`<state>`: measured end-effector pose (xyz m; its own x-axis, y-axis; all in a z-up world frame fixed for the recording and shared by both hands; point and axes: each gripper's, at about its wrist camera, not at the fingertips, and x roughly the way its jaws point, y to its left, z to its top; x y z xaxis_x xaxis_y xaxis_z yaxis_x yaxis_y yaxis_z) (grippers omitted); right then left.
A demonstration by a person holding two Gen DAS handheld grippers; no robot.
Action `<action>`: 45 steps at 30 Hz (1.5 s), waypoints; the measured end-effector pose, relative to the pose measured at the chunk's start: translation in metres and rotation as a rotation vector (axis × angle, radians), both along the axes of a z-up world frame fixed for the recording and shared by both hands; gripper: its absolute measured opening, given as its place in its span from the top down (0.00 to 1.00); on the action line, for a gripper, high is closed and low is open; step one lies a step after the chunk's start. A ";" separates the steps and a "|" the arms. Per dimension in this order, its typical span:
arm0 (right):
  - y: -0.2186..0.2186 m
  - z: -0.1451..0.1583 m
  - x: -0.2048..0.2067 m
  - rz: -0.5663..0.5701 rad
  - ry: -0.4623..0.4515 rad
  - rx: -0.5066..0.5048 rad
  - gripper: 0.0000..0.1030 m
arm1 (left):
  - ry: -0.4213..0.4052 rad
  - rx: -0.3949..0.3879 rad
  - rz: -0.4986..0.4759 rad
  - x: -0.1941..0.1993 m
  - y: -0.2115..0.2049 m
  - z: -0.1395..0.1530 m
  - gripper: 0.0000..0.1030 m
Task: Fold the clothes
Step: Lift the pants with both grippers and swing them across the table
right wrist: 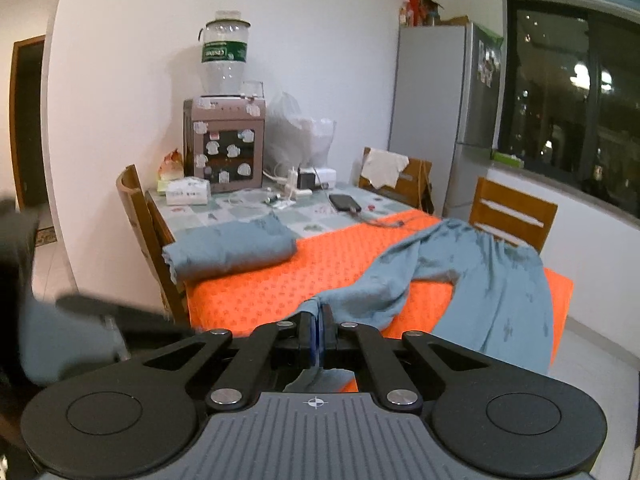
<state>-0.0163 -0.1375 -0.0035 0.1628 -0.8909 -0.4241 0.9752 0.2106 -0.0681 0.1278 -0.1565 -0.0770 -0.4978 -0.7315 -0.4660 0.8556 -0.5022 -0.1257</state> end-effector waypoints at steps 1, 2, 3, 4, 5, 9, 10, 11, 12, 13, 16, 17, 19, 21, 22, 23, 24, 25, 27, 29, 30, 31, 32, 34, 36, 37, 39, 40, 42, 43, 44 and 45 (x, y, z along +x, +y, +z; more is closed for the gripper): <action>-0.001 0.002 -0.001 0.002 0.001 -0.003 0.96 | 0.002 0.013 0.008 -0.001 0.002 -0.004 0.88; -0.001 0.003 -0.002 0.003 0.001 -0.002 0.96 | 0.003 0.023 0.020 -0.002 0.005 -0.008 0.86; -0.002 0.004 -0.003 0.003 0.000 0.000 0.96 | 0.003 0.031 0.035 -0.003 0.007 -0.012 0.81; -0.003 0.005 -0.005 0.004 -0.001 0.003 0.96 | 0.002 0.040 0.051 -0.004 0.008 -0.017 0.77; -0.003 0.006 -0.007 0.004 -0.003 0.005 0.96 | 0.001 0.048 0.067 -0.005 0.009 -0.021 0.76; -0.003 0.007 -0.011 0.007 0.004 0.019 0.96 | 0.000 0.075 0.131 -0.009 0.011 -0.037 0.76; -0.002 0.007 -0.011 0.008 0.007 0.024 0.96 | -0.002 0.079 0.144 -0.010 0.010 -0.040 0.76; -0.002 0.007 -0.012 0.009 0.009 0.027 0.96 | -0.011 0.082 0.159 -0.009 0.009 -0.043 0.76; -0.002 0.007 -0.012 0.010 0.012 0.030 0.96 | -0.027 0.088 0.178 -0.009 0.006 -0.046 0.76; -0.002 0.008 -0.012 0.011 0.015 0.033 0.96 | -0.041 0.091 0.195 -0.007 0.004 -0.049 0.76; -0.001 0.005 -0.013 0.009 0.026 0.043 0.96 | -0.063 0.087 0.264 0.008 -0.001 -0.049 0.95; -0.001 0.004 -0.013 0.008 0.032 0.048 0.96 | -0.062 0.082 0.291 0.017 -0.002 -0.045 0.97; -0.002 -0.003 -0.013 0.007 0.039 0.071 0.96 | -0.053 0.065 0.349 0.035 -0.003 -0.035 0.98; -0.003 -0.009 -0.012 0.007 0.034 0.098 0.96 | -0.036 0.048 0.392 0.056 -0.008 -0.017 0.98; -0.004 -0.012 -0.011 0.009 0.028 0.109 0.96 | -0.029 0.042 0.403 0.064 -0.011 -0.008 0.98; -0.004 -0.013 -0.009 0.013 0.019 0.112 0.96 | -0.028 0.032 0.411 0.071 -0.015 0.003 0.98; -0.004 -0.013 -0.007 0.018 0.010 0.113 0.96 | -0.033 0.017 0.416 0.077 -0.019 0.014 0.98; -0.004 -0.010 -0.003 0.027 -0.001 0.109 0.96 | -0.036 -0.001 0.420 0.083 -0.024 0.025 0.99; -0.005 0.002 0.007 0.053 -0.019 0.080 0.96 | -0.017 -0.018 0.427 0.096 -0.034 0.045 0.99; -0.007 0.019 0.017 0.082 -0.022 0.036 0.96 | 0.016 -0.025 0.434 0.110 -0.046 0.065 0.99; -0.009 0.029 0.023 0.097 -0.016 0.011 0.96 | 0.042 -0.027 0.437 0.118 -0.052 0.074 0.99; -0.012 0.040 0.028 0.109 -0.003 -0.014 0.96 | 0.070 -0.025 0.442 0.126 -0.059 0.083 0.99; -0.015 0.050 0.034 0.120 0.013 -0.040 0.96 | 0.099 -0.020 0.447 0.134 -0.067 0.092 0.99; -0.025 0.074 0.044 0.143 0.024 -0.078 0.96 | 0.160 -0.009 0.458 0.149 -0.081 0.109 0.99; -0.036 0.095 0.053 0.164 0.028 -0.106 0.96 | 0.225 0.011 0.476 0.166 -0.090 0.122 0.99; -0.041 0.105 0.058 0.174 0.031 -0.121 0.96 | 0.257 0.022 0.486 0.174 -0.093 0.128 0.99; -0.051 0.118 0.070 0.196 0.051 -0.136 0.96 | 0.302 0.051 0.500 0.190 -0.099 0.130 0.99; -0.056 0.120 0.075 0.207 0.062 -0.134 0.96 | 0.313 0.067 0.506 0.197 -0.101 0.127 0.99; -0.061 0.115 0.086 0.232 0.090 -0.109 0.96 | 0.317 0.104 0.519 0.209 -0.102 0.114 0.98; -0.063 0.111 0.091 0.244 0.104 -0.095 0.96 | 0.325 0.134 0.527 0.215 -0.102 0.103 0.98; -0.065 0.106 0.096 0.255 0.115 -0.075 0.96 | 0.339 0.169 0.539 0.221 -0.101 0.090 0.98; -0.065 0.098 0.100 0.266 0.126 -0.050 0.96 | 0.360 0.207 0.552 0.227 -0.099 0.077 0.98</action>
<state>0.0836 -0.2024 0.0944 0.3422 -0.8443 -0.4124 0.8696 0.4509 -0.2015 0.3551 -0.2552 -0.0001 -0.2280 -0.8363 -0.4986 0.8663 0.0595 -0.4960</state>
